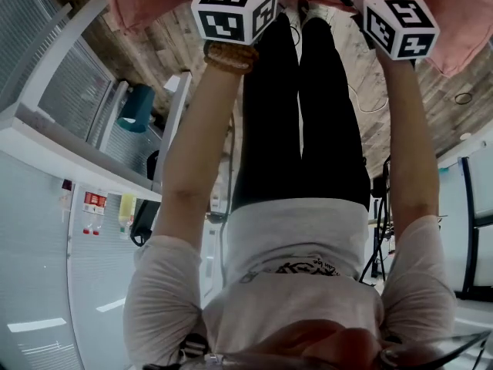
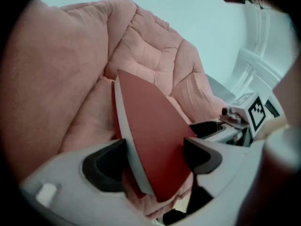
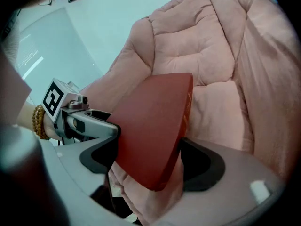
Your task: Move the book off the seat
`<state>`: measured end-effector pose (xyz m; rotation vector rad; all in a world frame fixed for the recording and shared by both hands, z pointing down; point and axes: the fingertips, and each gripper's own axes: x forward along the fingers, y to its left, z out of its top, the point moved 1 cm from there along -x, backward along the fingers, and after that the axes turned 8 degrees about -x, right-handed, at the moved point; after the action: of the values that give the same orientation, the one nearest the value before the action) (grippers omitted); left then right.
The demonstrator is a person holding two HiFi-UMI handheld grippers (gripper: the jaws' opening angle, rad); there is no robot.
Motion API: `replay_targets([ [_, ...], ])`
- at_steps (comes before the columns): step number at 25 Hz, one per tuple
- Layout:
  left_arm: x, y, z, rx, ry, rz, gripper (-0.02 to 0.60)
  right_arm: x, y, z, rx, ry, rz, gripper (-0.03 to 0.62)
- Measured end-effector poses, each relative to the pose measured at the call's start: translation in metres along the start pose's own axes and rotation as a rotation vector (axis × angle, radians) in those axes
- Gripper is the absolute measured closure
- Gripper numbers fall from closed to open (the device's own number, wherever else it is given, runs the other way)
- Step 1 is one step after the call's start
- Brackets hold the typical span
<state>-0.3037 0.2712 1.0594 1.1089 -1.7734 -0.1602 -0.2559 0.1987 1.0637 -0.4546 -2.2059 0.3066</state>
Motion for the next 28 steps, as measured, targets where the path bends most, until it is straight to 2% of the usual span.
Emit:
replay_targets([
  [8,-0.038,-0.019,0.021,0.015,-0.036,0.007,0.204,-0.027,0.025,0.03,-0.023,-0.029,-0.005,0.177],
  [28,-0.099,-0.09,0.085,0.082,-0.117,-0.014,0.205,-0.112,0.049,0.104,-0.072,-0.12,-0.072,0.183],
])
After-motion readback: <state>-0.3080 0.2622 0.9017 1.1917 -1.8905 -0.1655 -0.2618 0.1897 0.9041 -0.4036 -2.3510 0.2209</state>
